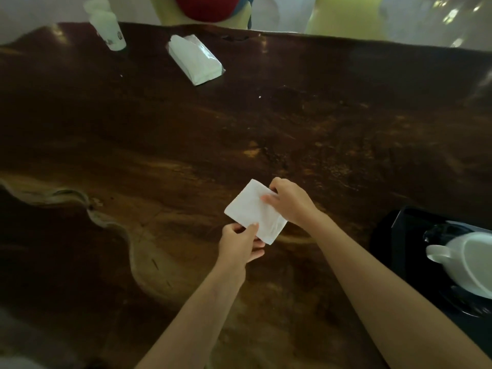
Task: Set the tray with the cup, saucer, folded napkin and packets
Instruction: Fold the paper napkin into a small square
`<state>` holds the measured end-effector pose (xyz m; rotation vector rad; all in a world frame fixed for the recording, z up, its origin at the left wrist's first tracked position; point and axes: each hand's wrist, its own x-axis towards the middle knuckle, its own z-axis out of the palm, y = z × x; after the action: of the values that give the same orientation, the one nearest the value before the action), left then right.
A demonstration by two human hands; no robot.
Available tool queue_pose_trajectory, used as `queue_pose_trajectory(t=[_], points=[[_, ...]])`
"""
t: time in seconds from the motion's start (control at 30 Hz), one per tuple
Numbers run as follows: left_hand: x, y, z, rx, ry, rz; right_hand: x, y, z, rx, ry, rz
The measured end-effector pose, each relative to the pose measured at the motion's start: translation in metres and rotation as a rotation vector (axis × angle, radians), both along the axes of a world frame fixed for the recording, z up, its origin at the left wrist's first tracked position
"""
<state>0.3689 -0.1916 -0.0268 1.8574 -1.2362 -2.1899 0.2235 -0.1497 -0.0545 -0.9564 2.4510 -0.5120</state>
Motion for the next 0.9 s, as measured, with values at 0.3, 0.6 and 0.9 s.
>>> queue_pose_trajectory(t=[0.3,0.6,0.9], points=[[-0.022,-0.004,0.014,-0.321,0.291,-0.050,0.014,0.044,0.032,-0.537,-0.407,-0.323],[-0.028,0.007,0.041,-0.308,0.494,-0.089,0.005,0.055,0.062,-0.462,-0.180,-0.460],[-0.027,0.014,0.039,-0.321,0.325,-0.122,0.016,0.059,0.059,-0.449,-0.071,-0.502]])
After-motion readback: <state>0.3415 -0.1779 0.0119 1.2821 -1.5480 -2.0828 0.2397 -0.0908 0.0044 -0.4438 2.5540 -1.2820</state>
